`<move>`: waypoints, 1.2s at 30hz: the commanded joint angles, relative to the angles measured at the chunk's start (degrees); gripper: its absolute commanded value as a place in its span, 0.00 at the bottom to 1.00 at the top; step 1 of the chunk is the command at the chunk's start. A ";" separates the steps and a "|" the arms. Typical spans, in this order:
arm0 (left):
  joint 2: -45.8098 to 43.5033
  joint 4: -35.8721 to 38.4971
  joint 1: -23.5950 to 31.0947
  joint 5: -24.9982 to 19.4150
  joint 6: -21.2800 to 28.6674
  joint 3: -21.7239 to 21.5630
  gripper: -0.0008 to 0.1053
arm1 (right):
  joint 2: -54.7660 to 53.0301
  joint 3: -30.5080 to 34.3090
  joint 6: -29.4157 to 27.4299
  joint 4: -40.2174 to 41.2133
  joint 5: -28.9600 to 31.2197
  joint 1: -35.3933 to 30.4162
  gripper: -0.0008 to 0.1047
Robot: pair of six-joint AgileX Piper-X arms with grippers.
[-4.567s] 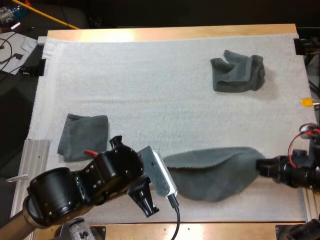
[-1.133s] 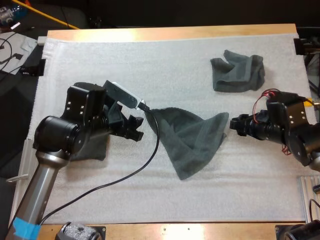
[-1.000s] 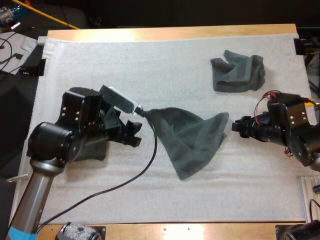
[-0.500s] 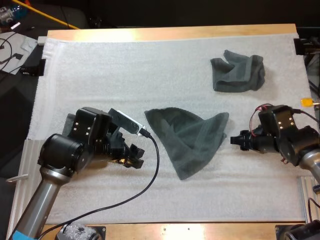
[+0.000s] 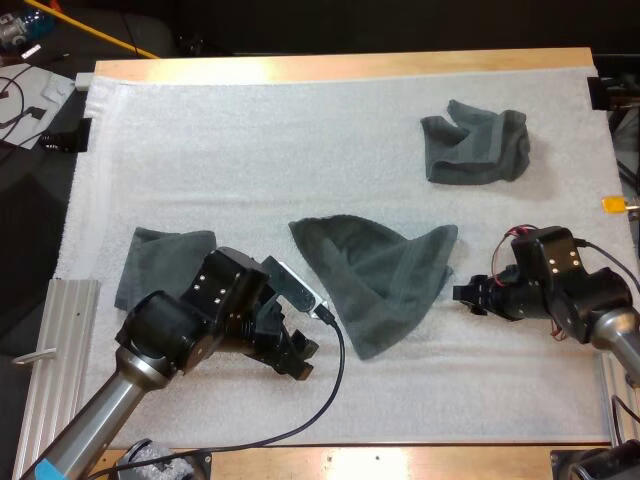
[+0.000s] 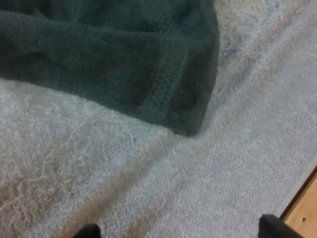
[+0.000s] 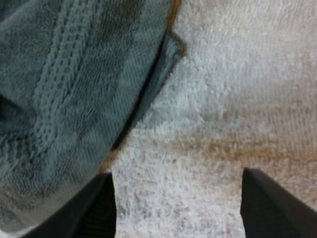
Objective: Pick towel from pile, fold and stack
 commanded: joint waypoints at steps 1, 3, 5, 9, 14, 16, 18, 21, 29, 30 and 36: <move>-0.60 -1.17 -1.05 0.13 -1.34 0.27 0.58 | 3.30 0.38 1.05 -2.75 -2.65 -0.36 0.52; -0.52 -1.12 -1.06 0.20 -1.62 0.24 0.58 | 5.62 0.27 1.73 -4.10 -3.79 -0.15 0.51; -0.50 -1.16 -0.84 0.29 -1.76 0.15 0.58 | 7.97 0.02 2.61 -5.30 -4.93 0.14 0.49; -0.68 -0.96 -0.57 0.48 -2.20 -0.05 0.58 | 13.19 -0.27 4.93 -8.88 -5.68 2.14 0.44; -0.13 -1.07 -0.80 1.03 -2.17 0.08 0.58 | 13.67 -0.20 5.62 -11.98 -5.40 0.82 0.46; -0.03 -1.14 -0.83 1.46 -2.24 0.09 0.58 | 15.40 -0.55 6.37 -13.23 -5.38 0.85 0.46; 0.05 -1.34 -0.81 1.86 -2.35 0.09 0.58 | 17.23 -0.98 7.24 -14.31 -5.53 0.84 0.46; 0.16 -1.46 -0.84 2.36 -2.45 0.07 0.58 | 19.99 -2.06 8.54 -15.75 -6.28 0.84 0.46; 0.28 -1.72 -0.86 2.81 -2.81 0.20 0.58 | 25.62 -4.52 10.99 -17.80 -9.88 0.72 0.45; 0.30 -1.80 -0.84 2.88 -2.78 0.21 0.58 | 25.98 -4.67 11.24 -17.91 -10.25 0.73 0.45; -0.02 -1.54 -0.82 2.87 -2.60 0.11 0.58 | 26.09 -5.03 11.92 -18.38 -10.43 0.72 0.41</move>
